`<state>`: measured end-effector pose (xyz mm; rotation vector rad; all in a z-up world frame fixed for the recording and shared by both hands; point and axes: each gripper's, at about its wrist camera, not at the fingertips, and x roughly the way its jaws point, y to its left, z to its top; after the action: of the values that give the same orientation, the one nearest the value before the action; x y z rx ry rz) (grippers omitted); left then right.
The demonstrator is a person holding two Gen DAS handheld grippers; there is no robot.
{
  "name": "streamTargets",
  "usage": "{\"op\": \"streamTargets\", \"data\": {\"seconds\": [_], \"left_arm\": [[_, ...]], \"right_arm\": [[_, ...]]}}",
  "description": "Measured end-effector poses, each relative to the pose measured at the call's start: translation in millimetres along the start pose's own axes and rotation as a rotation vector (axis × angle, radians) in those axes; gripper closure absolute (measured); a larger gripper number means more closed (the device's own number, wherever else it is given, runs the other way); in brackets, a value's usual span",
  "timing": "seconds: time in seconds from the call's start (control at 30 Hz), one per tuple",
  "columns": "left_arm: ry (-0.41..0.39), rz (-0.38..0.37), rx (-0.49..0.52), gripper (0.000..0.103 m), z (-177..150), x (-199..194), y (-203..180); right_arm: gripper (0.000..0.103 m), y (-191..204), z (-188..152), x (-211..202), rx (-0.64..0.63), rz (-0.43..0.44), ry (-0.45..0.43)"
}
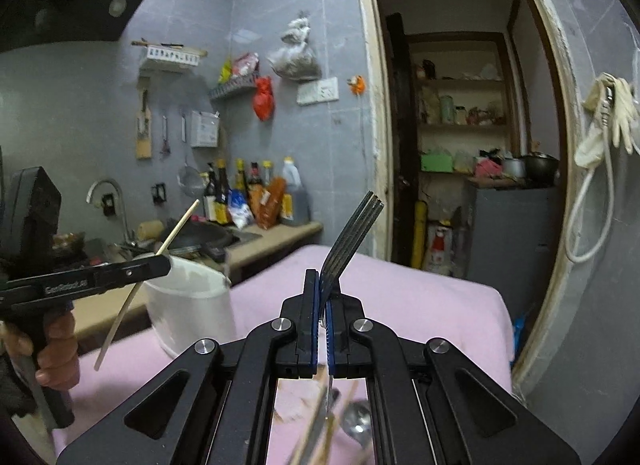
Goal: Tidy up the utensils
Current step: 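Lower the chopstick into the caddy with the left tool while the right tool drops the fork in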
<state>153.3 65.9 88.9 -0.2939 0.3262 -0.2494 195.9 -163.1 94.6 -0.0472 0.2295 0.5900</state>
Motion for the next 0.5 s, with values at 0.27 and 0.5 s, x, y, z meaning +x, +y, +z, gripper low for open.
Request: {"op": "streamTargets", "data": {"seconds": [0.27, 0.5], "left_arm": [[-0.159, 0.08, -0.084, 0.1, 54.3, -13.2, 58.4], [-0.261, 0.179, -0.141, 0.1, 82.4, -10.6, 107.6]], "right_arm": [[0.102, 23.2, 45.5, 14.2, 0.027, 0.133, -0.076], [0.102, 52.4, 83.7, 31.2, 0.021, 0.243, -0.131]]}}
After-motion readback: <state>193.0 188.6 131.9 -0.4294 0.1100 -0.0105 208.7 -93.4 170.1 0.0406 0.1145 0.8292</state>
